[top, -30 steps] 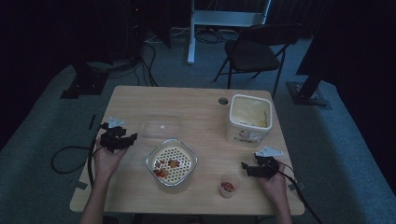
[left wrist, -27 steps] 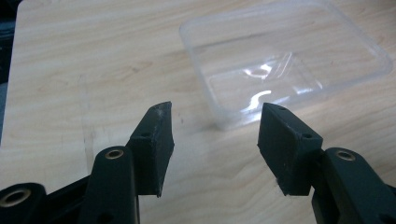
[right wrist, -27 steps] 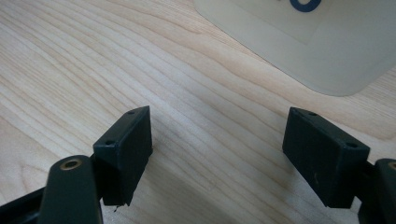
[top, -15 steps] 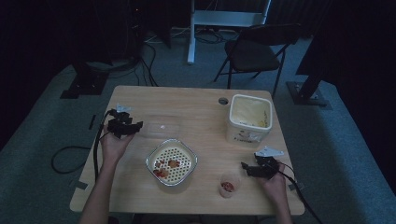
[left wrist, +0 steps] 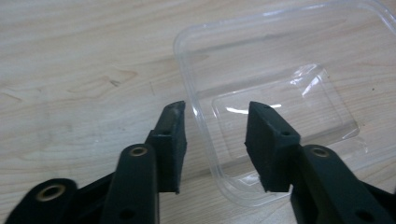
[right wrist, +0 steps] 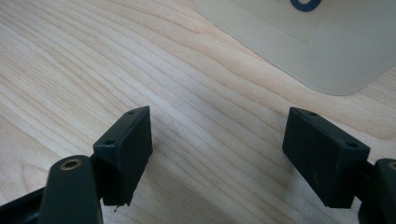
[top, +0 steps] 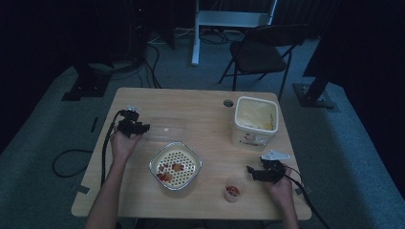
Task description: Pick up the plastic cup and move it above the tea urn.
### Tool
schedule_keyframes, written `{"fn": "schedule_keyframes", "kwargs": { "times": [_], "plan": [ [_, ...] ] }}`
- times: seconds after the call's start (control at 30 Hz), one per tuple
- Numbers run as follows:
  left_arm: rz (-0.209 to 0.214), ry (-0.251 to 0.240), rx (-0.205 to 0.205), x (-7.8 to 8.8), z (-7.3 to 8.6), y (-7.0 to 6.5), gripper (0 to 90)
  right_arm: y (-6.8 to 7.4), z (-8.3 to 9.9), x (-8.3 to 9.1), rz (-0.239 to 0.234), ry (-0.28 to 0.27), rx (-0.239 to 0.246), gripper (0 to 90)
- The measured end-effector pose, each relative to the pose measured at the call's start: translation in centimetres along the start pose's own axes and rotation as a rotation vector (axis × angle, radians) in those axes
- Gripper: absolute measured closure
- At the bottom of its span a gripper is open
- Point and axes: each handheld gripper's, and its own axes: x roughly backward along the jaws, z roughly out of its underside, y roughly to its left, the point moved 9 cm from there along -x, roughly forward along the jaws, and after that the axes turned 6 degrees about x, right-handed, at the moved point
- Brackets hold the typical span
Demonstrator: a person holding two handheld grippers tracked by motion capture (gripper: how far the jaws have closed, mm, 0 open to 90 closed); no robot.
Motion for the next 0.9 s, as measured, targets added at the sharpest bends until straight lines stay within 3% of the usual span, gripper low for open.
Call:
{"fn": "schedule_keyframes", "kwargs": {
  "times": [0.2, 0.33, 0.43, 0.53, 0.67, 0.8, 0.9],
  "plan": [
    [-0.003, 0.011, 0.014, -0.5, 0.2, 0.1, 67.0, 0.0, 0.0, 0.0, 0.0, 0.0, 0.0, 23.8],
    [-0.013, 0.046, 0.019, -1.7, 0.3, 0.3, 70.5, 0.0, 0.0, 0.0, 0.0, -0.001, 0.001, 23.8],
    [-0.015, 0.05, 0.025, -2.1, 0.3, 0.3, 79.2, 0.0, 0.0, 0.0, 0.0, 0.0, 0.001, 23.8],
    [0.013, 0.028, 0.075, -2.1, -0.1, 0.3, 86.2, 0.0, 0.0, 0.0, -0.001, -0.001, 0.002, 23.8],
    [0.015, 0.031, 0.09, -2.0, -0.3, 0.1, 87.2, 0.1, 0.0, 0.0, -0.001, -0.001, 0.002, 23.8],
    [0.042, -0.002, 0.095, -0.9, -2.0, -0.9, 87.9, 0.1, 0.0, 0.0, -0.002, -0.001, 0.001, 23.8],
    [0.031, -0.018, 0.072, -0.2, -3.2, -1.6, 88.2, 0.1, 0.0, 0.1, -0.002, -0.001, 0.002, 23.8]
  ]
}}
